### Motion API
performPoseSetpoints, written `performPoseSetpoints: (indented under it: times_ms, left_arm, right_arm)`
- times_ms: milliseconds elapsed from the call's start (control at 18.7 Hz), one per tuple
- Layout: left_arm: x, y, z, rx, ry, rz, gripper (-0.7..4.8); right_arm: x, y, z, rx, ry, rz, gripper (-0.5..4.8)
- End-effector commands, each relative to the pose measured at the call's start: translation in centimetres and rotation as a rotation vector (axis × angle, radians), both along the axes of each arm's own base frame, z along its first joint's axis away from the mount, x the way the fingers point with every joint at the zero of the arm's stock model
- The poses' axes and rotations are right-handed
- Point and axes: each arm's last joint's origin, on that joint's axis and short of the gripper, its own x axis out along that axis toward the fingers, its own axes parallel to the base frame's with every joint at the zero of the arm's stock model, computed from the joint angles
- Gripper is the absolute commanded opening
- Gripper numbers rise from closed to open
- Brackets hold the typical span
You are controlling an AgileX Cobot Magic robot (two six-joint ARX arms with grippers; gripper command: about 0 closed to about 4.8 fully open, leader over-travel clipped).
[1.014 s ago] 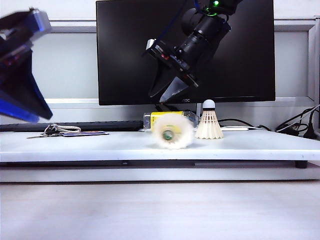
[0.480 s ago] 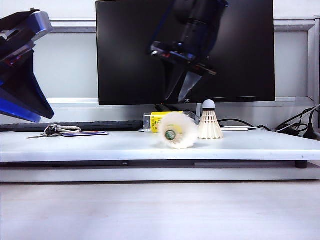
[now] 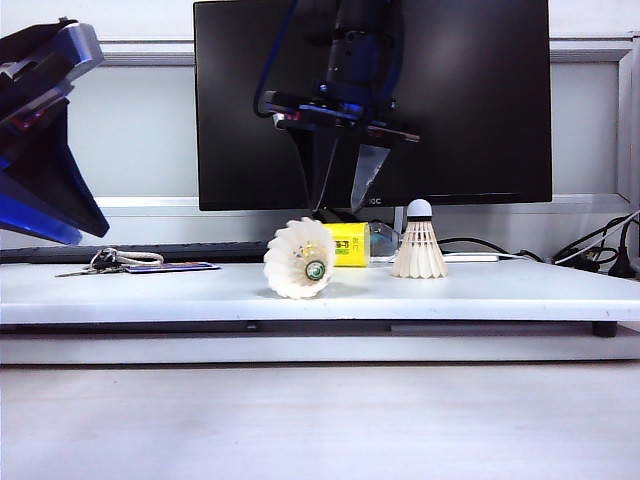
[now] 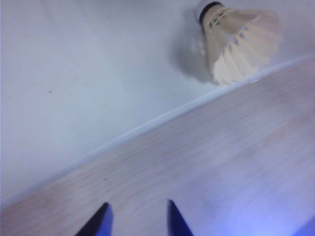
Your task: Stack the badminton balls on the table vertically.
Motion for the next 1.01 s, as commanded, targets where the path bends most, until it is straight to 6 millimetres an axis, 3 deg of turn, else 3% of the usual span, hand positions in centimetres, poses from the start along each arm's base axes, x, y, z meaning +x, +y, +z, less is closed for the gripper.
performPoseSetpoints:
  times_ms: [53,373,694,1014]
  left_arm:
    - [0.0,-0.2,0.2,-0.039,0.003,-0.032,1.54]
    - [-0.2,-0.2,0.1,-0.061,0.041,-0.047,1.54]
    - [-0.3,-0.3,0.1,-0.097,0.068,-0.088,1.54]
    - [-0.4,-0.3,0.0,-0.114,0.088,-0.103,1.54]
  right_arm:
    - [0.0,0.1,0.3,0.043,0.005,-0.127,2.84]
    - [0.3,0.7,0.6,0.245,0.105,-0.342,2.84]
    - [-0.1,0.7,0.1,0.251,0.203,-0.551,2.84]
    - [-0.6,2.1,-2.0,0.193,0.261,-0.580,2.84]
